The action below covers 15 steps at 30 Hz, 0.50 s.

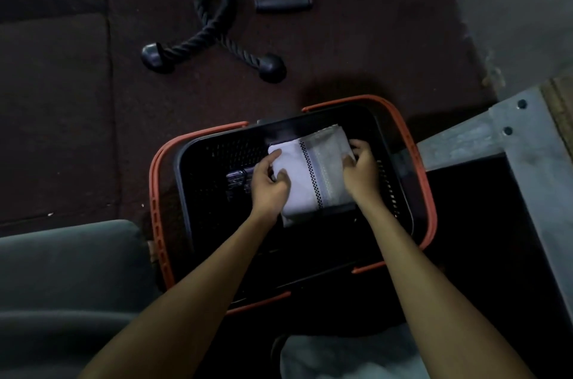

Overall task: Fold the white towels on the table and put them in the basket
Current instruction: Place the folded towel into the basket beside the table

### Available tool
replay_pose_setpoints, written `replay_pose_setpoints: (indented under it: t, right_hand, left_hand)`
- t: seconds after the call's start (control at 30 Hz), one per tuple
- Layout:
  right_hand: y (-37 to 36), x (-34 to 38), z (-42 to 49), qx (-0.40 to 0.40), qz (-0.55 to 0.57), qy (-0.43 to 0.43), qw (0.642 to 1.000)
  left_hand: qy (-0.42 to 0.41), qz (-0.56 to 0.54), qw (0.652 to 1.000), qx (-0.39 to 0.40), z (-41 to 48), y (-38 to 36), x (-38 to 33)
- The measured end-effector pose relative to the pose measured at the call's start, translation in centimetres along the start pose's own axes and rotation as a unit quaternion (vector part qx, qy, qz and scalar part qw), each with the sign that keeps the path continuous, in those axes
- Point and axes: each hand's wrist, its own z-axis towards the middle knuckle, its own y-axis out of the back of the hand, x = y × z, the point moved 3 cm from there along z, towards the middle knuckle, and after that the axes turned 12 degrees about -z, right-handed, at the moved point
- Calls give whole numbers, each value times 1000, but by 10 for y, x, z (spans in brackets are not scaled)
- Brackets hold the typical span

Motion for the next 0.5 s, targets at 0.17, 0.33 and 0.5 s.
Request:
replay_pose_setpoints:
  t: [0.17, 0.33, 0.5]
  right_hand:
    - [3, 3, -11, -55, -103, 71, 991]
    - [-6, 17, -26, -147, -346, 288, 881]
    - [-23, 1, -8, 59, -435, 258, 861]
  left_hand:
    - [12, 62, 997, 37, 2, 0, -7]
    - [-175, 271, 946, 23, -13, -1, -26]
    - [-169, 469, 856, 137, -11, -9, 3]
